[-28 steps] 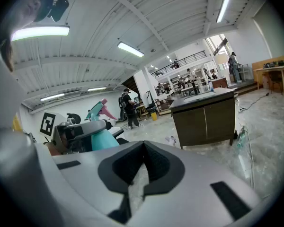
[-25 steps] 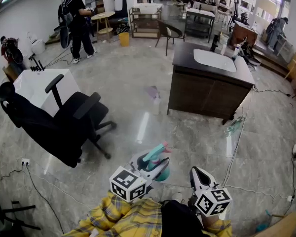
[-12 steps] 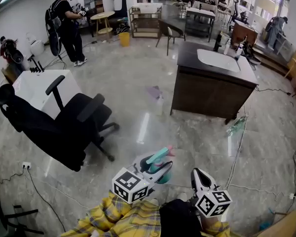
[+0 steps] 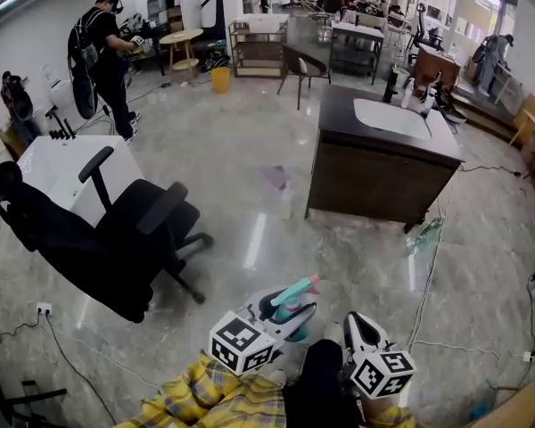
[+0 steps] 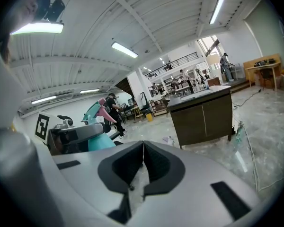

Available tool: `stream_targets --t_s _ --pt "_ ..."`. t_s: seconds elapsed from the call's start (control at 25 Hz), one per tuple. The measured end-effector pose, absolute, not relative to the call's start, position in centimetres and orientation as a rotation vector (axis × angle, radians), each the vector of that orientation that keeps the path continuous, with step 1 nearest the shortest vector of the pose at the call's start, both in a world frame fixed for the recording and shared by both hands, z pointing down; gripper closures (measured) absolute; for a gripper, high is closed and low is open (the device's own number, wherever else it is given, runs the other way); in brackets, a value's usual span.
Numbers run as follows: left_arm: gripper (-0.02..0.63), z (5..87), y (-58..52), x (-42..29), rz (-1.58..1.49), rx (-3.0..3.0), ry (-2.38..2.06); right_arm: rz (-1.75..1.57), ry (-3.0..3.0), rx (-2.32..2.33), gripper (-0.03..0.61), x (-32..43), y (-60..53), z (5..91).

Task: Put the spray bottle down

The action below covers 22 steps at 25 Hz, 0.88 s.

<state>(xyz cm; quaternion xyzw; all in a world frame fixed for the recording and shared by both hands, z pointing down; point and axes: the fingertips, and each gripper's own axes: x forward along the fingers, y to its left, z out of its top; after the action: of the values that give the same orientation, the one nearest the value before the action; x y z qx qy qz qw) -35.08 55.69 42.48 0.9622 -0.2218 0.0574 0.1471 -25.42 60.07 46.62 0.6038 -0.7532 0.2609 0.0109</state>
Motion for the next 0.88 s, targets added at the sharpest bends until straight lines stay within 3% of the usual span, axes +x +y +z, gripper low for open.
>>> stream_targets --t_s 0.88 --pt "0.410 42.1 43.6 -23.5 0.178 2.772 -0.654 0.747 -2.382 1.835 0.572 -14.7 46.7 45.8"
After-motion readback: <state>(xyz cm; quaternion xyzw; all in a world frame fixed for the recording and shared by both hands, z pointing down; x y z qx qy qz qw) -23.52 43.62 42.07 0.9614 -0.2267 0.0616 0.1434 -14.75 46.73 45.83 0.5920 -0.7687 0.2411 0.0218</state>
